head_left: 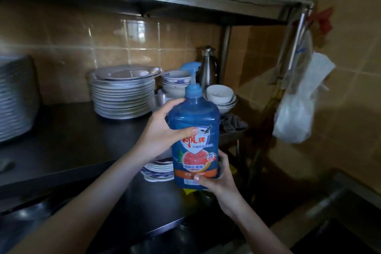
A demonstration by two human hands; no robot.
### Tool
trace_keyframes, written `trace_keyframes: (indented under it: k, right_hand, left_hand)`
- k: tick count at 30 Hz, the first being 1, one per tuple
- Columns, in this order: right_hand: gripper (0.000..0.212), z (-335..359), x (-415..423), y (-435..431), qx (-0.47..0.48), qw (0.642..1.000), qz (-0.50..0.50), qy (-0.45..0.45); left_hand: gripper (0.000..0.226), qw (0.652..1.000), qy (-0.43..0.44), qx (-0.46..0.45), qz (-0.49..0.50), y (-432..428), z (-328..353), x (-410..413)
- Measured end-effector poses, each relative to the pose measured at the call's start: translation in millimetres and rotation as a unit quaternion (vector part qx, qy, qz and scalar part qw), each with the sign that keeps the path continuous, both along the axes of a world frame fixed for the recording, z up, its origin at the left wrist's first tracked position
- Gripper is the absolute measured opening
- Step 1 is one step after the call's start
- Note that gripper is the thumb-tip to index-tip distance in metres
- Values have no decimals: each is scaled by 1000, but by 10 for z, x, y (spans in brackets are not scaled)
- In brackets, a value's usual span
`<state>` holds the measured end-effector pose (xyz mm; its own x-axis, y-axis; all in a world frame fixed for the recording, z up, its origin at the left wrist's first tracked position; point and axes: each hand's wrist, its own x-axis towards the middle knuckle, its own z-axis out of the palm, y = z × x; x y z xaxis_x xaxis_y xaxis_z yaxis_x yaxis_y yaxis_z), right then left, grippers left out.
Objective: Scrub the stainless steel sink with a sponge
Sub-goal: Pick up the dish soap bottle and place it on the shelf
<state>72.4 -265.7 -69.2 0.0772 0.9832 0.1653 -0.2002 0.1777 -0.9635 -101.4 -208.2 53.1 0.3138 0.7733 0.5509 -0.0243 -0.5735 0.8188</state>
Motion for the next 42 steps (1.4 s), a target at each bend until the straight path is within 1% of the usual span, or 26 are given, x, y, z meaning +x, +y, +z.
trace_keyframes:
  k: [1,4,5,8,10,14,19,27,32,36,39,42]
  right_hand:
    - [94,23,-69,78,4,1000,6,-3]
    - [106,90,-240,308,10,1000,24,-5]
    - [106,107,-276,392,13,999,29,-9]
    - [84,128,-309,656,31,998,47,-29]
    - [78,145,-257,834,37,997,56,-49]
    - [78,224,-52,1191,38,994,73,-78]
    - [79,305,221,1578,36,992,68,-102]
    - [82,223,550,2069,17,986,65,-155]
    - [76,167,619,2260,12,981,59,-184]
    - [74,98,609,2293,11,978,38,-205]
    - [79,116,600,2255,14,977,10,-211]
    - [83,174,569,2172,18,975,-13,-220]
  left_hand:
    - [62,1000,-2,0,11,57,13,-71]
    - [66,999,-9,3,39,212,52,-239]
    - [67,999,-11,3,46,262,69,-281]
    - [67,998,-14,5,63,416,129,-367]
    - [67,997,-19,10,76,530,161,-354]
    - [63,993,-41,8,108,802,192,-175]
    - [62,990,-47,16,134,1195,198,99]
    - [63,990,-34,3,138,1706,26,383]
    - [65,990,14,13,142,1890,52,488]
    - [70,985,66,47,149,1976,42,565]
    - [70,978,103,62,169,1991,42,617]
    - [72,977,125,56,161,1946,36,631]
